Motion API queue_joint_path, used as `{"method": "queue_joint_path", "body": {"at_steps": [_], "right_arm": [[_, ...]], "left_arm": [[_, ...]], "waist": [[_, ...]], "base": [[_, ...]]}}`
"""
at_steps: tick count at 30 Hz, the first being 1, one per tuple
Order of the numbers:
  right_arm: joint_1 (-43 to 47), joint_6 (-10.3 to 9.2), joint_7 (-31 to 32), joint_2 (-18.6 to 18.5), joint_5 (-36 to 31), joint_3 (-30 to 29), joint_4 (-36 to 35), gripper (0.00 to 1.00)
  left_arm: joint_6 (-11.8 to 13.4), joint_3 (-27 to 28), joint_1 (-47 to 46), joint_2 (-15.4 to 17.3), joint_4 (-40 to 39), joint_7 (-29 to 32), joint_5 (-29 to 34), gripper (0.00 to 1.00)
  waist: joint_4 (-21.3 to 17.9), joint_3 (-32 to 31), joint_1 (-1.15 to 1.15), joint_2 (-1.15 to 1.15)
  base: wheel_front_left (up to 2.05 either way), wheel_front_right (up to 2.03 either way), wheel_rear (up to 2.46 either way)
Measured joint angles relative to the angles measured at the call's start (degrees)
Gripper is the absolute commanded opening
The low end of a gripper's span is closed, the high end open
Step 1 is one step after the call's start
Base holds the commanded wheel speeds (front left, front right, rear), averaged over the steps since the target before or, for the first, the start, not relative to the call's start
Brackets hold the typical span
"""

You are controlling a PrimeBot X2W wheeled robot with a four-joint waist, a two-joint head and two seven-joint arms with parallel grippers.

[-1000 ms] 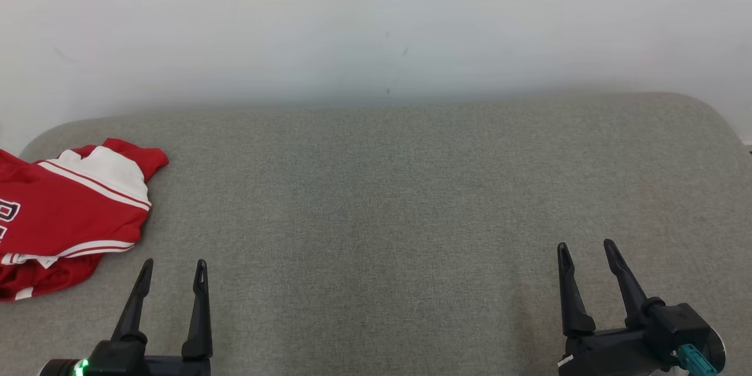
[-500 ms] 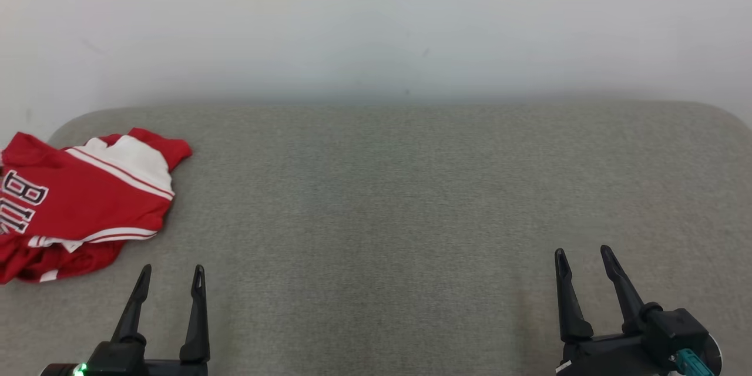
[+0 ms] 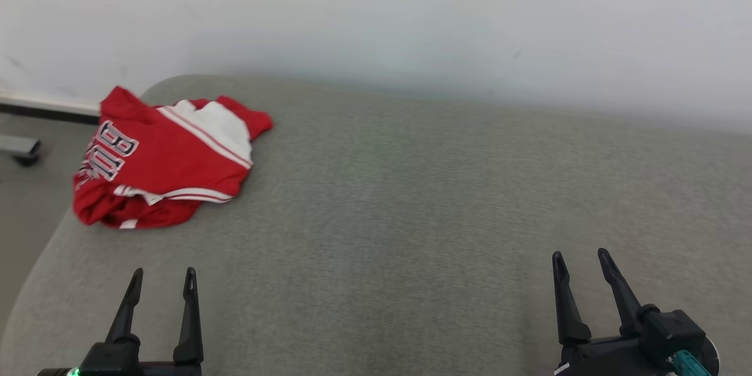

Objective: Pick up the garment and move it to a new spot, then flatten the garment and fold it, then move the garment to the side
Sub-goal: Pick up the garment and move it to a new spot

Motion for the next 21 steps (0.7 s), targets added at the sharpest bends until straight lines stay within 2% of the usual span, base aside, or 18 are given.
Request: {"method": "queue_joint_path", "body": {"at_steps": [12,21], "right_arm": [[-0.05,0.00,0.00,0.00,-0.05,0.52,0.62,1.00],[-0.23,0.00,0.01,0.00,-0.08,0.86,0.83,1.00]], "left_arm": [[0.16,1.30,0.18,-0.34,0.76,0.00,0.02,1.00],[0.55,2.41,0.80,-0.40,0.79,-0.01,0.12,1.00]], "waist": [[8.88,0.31,0.00,0.00],[12.39,0.65,0.00,0.00]], "base": [[0.00,0.00,0.00],[0.00,0.00,0.00]]}}
